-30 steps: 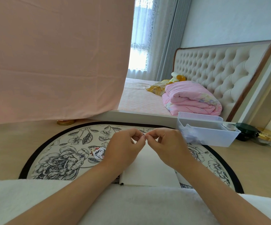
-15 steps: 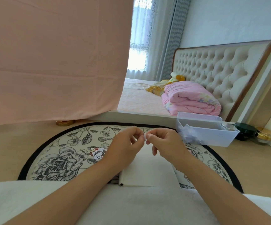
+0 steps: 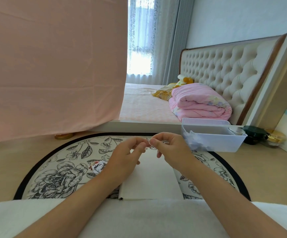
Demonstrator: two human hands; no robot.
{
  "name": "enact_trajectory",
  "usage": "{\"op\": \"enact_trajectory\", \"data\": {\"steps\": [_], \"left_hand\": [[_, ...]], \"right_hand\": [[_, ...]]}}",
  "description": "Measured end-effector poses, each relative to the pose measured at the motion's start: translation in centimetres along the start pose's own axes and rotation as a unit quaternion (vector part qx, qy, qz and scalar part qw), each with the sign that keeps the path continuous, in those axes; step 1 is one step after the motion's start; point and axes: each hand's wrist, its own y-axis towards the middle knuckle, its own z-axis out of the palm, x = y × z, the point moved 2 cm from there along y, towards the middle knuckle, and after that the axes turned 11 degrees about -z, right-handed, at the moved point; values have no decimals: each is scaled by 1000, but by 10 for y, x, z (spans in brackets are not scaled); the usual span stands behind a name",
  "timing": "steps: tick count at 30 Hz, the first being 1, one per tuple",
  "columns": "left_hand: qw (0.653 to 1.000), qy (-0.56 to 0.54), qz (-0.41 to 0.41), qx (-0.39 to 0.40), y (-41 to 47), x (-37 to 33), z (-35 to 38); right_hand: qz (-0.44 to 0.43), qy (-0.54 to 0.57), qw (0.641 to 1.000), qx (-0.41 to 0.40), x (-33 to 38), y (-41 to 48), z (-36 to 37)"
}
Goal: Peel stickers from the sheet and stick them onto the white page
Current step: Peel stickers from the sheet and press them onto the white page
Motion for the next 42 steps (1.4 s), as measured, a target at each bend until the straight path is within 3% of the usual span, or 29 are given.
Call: {"op": "enact_trajectory", "data": {"steps": [14,19,24,27,31,34,38,42], "left_hand": [[997,69,-38,-24,36,-29,36],[996,60,-59,-1,51,-39,55],[993,80,-80,19,58,-31,59],[990,116,-78,29,55,-25,55],[985,155,-79,22,49,-22,47],[985,141,-96,16,49,-17,41],[986,118,-115,28,46,-12,36],[989,61,-127,51,47,-12,28]], "right_hand": [[37,14,999,-17,-10,14,-43],[22,-110,987,-111,-25,23,-83],[12,-332,927,-172,-40,19,-114],[13,-383,903,-195,-49,18,-120],[18,-377,907,-185,-51,22,-120],[-43,-367,913,-175,-39,23,-110],[-125,-285,950,-23,-16,24,-70],[-192,-335,921,47,-11,20,-40]]}}
